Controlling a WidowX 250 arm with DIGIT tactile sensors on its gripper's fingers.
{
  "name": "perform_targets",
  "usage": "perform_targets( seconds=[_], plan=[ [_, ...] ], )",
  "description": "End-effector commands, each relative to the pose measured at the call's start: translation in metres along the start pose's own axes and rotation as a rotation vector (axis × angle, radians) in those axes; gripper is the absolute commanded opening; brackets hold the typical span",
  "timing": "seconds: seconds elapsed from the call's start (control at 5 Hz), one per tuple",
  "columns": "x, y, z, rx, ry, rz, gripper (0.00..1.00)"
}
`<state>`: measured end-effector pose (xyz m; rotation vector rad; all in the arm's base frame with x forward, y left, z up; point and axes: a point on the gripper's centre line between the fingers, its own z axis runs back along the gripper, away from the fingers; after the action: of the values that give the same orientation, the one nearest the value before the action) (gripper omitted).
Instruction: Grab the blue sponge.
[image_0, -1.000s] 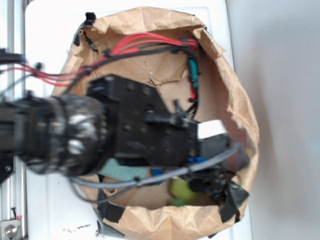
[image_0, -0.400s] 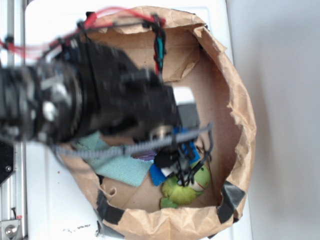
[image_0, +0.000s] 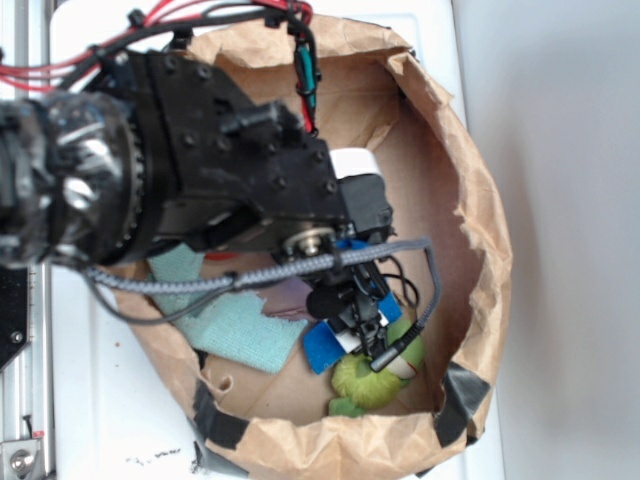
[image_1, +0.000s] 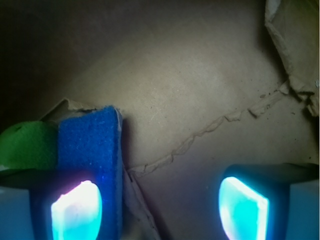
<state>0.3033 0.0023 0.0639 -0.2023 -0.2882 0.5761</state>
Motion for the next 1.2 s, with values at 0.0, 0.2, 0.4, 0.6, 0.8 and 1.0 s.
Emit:
perform_targets(
  seconds=[0.0,0.2,0.4,0.6,0.8,1.0],
  plan=[
    [0.000,0.000,0.002,-0.054,-0.131,-0.181,1.00],
    [-0.007,-0.001,0.001,-0.073,-0.129,-0.243,1.00],
    [-0.014,-0.010,0.003,-0.064,-0.124,-0.254,1.00],
    [-0.013,-0.016,0.002,-0.058,-0.118,-0.246,1.00],
    [-0.008,-0.024,0.002,-0.060,-0.093,-0.223,1.00],
    [-0.001,-0.031,0.006,-0.078,-0.073,-0.200,1.00]
  ],
)
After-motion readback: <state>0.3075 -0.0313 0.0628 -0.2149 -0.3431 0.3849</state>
